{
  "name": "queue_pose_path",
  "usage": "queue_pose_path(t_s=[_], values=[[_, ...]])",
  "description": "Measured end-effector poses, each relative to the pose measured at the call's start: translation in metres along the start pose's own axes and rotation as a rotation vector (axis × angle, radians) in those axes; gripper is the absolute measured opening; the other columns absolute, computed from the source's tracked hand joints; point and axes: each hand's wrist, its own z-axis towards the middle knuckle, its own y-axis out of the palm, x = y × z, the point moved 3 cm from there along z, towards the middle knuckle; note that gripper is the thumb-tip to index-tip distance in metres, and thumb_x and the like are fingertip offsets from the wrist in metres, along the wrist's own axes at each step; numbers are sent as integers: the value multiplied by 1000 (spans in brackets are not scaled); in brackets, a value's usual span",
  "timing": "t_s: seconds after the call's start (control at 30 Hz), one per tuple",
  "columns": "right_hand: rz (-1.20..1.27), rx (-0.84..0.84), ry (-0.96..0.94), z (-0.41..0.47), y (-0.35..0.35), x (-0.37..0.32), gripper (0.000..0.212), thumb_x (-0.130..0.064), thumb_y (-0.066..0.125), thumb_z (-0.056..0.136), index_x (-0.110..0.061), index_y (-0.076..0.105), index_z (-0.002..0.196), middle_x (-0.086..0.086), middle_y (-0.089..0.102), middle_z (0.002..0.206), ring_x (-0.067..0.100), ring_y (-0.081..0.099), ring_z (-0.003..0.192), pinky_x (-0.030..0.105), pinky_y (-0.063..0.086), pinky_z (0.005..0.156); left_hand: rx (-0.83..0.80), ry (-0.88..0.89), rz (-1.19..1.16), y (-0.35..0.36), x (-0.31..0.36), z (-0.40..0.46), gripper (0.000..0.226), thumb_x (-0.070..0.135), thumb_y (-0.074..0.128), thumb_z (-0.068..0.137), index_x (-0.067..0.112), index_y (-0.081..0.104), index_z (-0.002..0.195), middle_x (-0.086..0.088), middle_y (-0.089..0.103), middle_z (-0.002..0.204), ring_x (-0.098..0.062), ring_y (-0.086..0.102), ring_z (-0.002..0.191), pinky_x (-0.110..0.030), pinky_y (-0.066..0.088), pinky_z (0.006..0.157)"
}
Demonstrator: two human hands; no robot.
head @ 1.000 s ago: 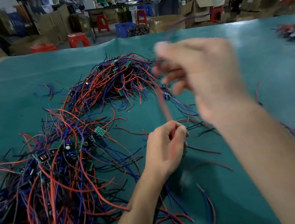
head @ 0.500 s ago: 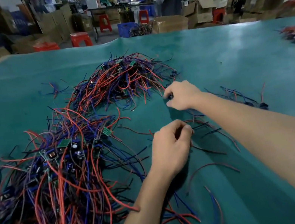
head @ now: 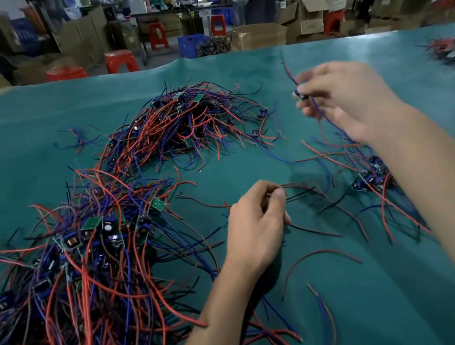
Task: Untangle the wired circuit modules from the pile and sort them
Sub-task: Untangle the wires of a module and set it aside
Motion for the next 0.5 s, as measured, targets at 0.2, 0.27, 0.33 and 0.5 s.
queue_pose_path(t_s=[0.2, 0.27, 0.33, 0.5], values=[[87, -41, 106, -70, 18, 46, 10, 0, 74, 87, -3, 69, 79, 9, 69, 66, 15, 68, 54, 20, 54, 51, 32, -53, -123, -1, -1, -2, 59, 69, 27, 92, 25, 67, 89, -1, 70, 66, -14, 56, 57, -34, 44, 60], [14, -9, 73, -84, 27, 70, 11, -2, 76, 86, -9, 73, 78, 3, 72, 67, 13, 68, 59, 21, 54, 54, 37, -52, -67, -2, 1, -1, 55, 70, 30, 90, 31, 67, 79, 5, 66, 63, -15, 57, 58, -39, 48, 62], [-45, 30, 19, -89, 31, 82, 16, -5, 77, 87, -15, 75, 75, -3, 74, 67, 5, 66, 61, 15, 50, 54, 36, -38, 3, -1, 2, 0, 47, 61, 41, 91, 22, 65, 78, 2, 65, 64, -20, 57, 63, -45, 51, 68], [89, 55, 93, -90, 22, 93, 16, -5, 77, 86, -15, 75, 73, -2, 72, 69, 8, 63, 62, 19, 48, 55, 24, -48, -60, 0, -5, 1, 15, 13, 56, 99, 15, 65, 86, 0, 71, 68, -9, 54, 54, -29, 43, 61]])
